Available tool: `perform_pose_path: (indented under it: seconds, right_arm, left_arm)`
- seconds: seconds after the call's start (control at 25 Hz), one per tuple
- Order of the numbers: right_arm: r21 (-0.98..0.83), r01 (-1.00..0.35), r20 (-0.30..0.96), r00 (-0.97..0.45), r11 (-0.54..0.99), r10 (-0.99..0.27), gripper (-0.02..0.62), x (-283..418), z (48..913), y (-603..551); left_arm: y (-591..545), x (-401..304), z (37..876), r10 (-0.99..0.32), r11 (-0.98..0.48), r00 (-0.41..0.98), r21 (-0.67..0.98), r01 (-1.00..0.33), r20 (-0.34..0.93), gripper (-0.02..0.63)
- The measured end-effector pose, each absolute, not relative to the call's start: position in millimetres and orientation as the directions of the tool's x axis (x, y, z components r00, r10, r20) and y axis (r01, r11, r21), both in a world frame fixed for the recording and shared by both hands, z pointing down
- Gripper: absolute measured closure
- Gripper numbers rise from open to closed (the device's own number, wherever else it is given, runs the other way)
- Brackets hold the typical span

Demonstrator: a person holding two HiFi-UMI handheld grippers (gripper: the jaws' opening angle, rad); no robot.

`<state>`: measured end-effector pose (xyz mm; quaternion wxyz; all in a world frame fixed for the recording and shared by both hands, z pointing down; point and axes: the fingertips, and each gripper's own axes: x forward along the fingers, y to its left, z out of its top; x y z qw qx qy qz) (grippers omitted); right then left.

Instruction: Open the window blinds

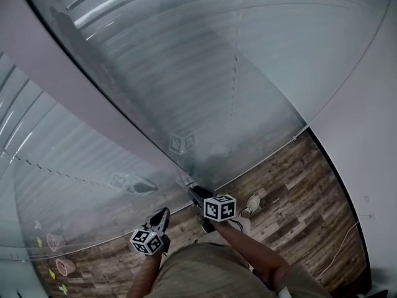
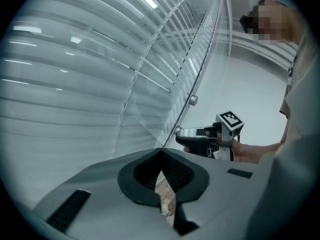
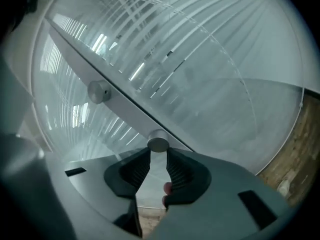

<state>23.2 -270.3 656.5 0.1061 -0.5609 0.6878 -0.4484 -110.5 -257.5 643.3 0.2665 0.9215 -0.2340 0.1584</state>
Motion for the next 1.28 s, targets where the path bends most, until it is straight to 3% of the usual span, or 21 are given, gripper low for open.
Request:
perform_pose_path:
  seconds: [0.08, 0.16, 0.24, 0.28, 0.4, 0.52, 0.64, 0.76, 0.84, 0.92, 1.0, 1.08, 1.12, 1.2, 1.28]
  right_arm:
    - [-0.657, -0.753, 0.411, -0.319, -0.035, -0.854, 0.489, 20.4, 656.7, -272.0]
    - [-0.462, -0.886, 0.523, -0.239, -0.036, -0.818, 0.505, 21.1, 660.9, -271.0]
    - [-0.203, -0.979, 0.618, -0.118, -0.013, -0.777, 0.591, 22.2, 665.4, -265.8]
    - [-0.142, -0.99, 0.634, -0.096, 0.007, -0.768, 0.591, 20.8, 667.3, -262.9]
    - [-0.31, -0.95, 0.569, -0.221, 0.042, -0.792, 0.584, 19.3, 666.6, -263.5]
    - [-0.53, -0.848, 0.444, -0.312, 0.035, -0.84, 0.414, 28.1, 651.5, -271.8]
    - [-0.648, -0.762, 0.399, -0.328, -0.01, -0.856, 0.417, 32.4, 646.9, -273.6]
    - [-0.751, -0.66, 0.349, -0.345, -0.039, -0.871, 0.465, 29.3, 643.1, -274.6]
    - [-0.732, -0.68, 0.355, -0.325, -0.045, -0.877, 0.465, 29.0, 643.1, -273.9]
    - [-0.509, -0.86, 0.447, -0.234, -0.03, -0.864, 0.466, 31.2, 645.2, -272.4]
    - [-0.073, -0.997, 0.533, -0.05, 0.013, -0.845, 0.468, 31.9, 643.1, -273.9]
    - [0.229, -0.972, 0.528, 0.083, 0.048, -0.845, 0.468, 29.9, 640.9, -276.1]
    - [0.247, -0.968, 0.519, 0.087, 0.052, -0.85, 0.468, 29.3, 641.5, -276.2]
    - [0.057, -0.997, 0.523, -0.011, 0.048, -0.852, 0.466, 29.8, 643.2, -275.2]
    - [-0.276, -0.961, 0.495, -0.159, 0.018, -0.854, 0.466, 31.9, 642.6, -273.5]
  left_arm:
    - [-260.4, -112.7, 642.0, -0.351, -0.747, 0.84, 0.418, -0.517, 0.413, 0.594]
    - [-259.9, -112.9, 642.3, -0.352, -0.746, 0.84, 0.419, -0.518, 0.412, 0.594]
    - [-254.3, -113.5, 642.8, -0.354, -0.742, 0.838, 0.421, -0.522, 0.415, 0.594]
    - [-251.6, -114.2, 642.9, -0.355, -0.739, 0.837, 0.424, -0.524, 0.415, 0.594]
    - [-256.2, -111.1, 643.2, -0.362, -0.741, 0.841, 0.423, -0.521, 0.402, 0.594]
    - [-267.1, -109.7, 643.5, -0.369, -0.743, 0.843, 0.42, -0.521, 0.392, 0.594]
    - [-265.7, -111.9, 644.4, -0.365, -0.743, 0.838, 0.415, -0.525, 0.406, 0.594]
    - [-262.4, -108.1, 642.4, -0.346, -0.756, 0.843, 0.409, -0.51, 0.412, 0.594]
    - [-261.6, -104.6, 643.7, -0.337, -0.761, 0.846, 0.41, -0.503, 0.413, 0.594]
    - [-262.2, -99.7, 648.0, -0.332, -0.763, 0.846, 0.409, -0.501, 0.417, 0.594]
    - [-265.5, -94.4, 649.3, -0.329, -0.768, 0.847, 0.403, -0.497, 0.417, 0.594]
    - [-267.3, -90.3, 647.7, -0.322, -0.78, 0.85, 0.392, -0.488, 0.416, 0.594]
    - [-266.8, -88.7, 647.4, -0.318, -0.786, 0.852, 0.386, -0.483, 0.417, 0.594]
    - [-266.2, -87.1, 647.4, -0.31, -0.793, 0.854, 0.382, -0.475, 0.417, 0.594]
    - [-267.2, -89.7, 647.9, -0.309, -0.792, 0.855, 0.385, -0.474, 0.417, 0.594]
